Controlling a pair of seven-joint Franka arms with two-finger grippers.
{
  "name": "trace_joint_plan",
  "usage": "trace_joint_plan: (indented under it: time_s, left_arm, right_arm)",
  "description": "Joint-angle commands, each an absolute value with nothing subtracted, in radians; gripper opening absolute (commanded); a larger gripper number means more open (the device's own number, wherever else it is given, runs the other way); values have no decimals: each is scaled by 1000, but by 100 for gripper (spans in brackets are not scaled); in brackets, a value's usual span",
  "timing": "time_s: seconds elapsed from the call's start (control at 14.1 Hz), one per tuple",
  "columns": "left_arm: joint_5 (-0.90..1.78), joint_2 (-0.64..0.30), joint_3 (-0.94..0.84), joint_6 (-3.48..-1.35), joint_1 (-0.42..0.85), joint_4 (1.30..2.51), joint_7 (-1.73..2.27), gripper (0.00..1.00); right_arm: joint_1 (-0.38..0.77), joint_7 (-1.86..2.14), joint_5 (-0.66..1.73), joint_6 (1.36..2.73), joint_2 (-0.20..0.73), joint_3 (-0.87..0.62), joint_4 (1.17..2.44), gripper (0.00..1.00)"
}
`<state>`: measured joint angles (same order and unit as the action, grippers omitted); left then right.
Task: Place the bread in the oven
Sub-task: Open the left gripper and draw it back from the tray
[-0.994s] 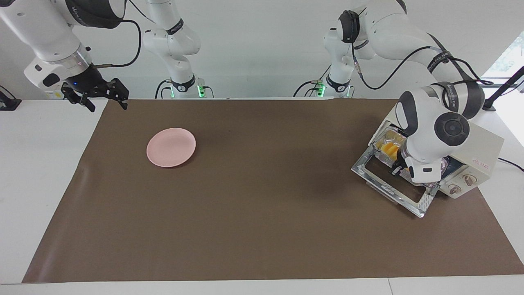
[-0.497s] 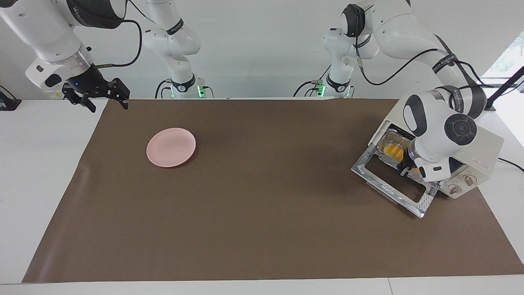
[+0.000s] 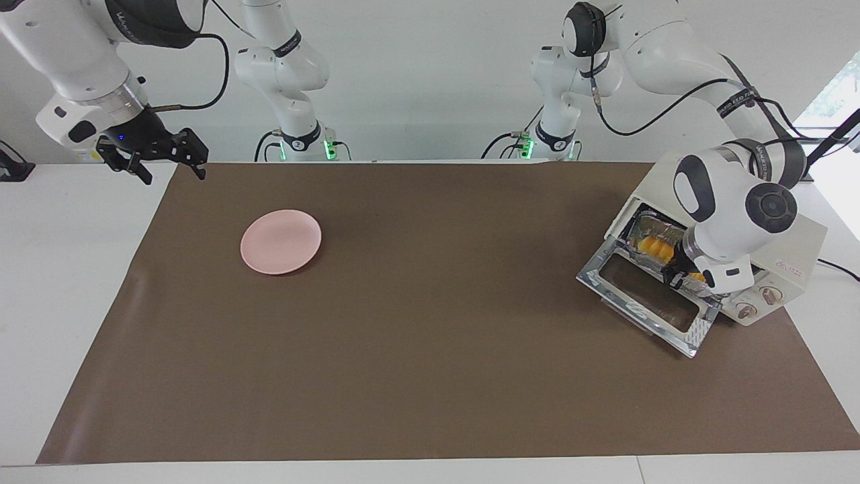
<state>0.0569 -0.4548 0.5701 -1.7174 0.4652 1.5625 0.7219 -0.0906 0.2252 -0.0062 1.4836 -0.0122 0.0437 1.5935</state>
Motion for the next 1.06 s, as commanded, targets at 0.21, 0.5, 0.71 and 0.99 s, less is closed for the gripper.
trace_joint_plan:
  time_s: [0.21, 0.5, 0.71, 0.99]
  left_arm:
    - [2, -391, 568, -1746, 482, 1649, 635, 0]
    - [2, -391, 568, -1753, 479, 1649, 632, 6]
    - [-5, -393, 568, -1766, 469, 1643, 553, 100]
    - [-23, -390, 574, -1787, 448, 1573, 338, 100]
  right_arm:
    - [-95, 238, -15, 1479, -28, 34, 1603, 100]
    - [-95, 238, -15, 1479, -28, 35, 1605, 100]
    - [-95, 238, -15, 1480, -28, 35, 1603, 100]
    - [-95, 238, -15, 1480, -28, 35, 1605, 100]
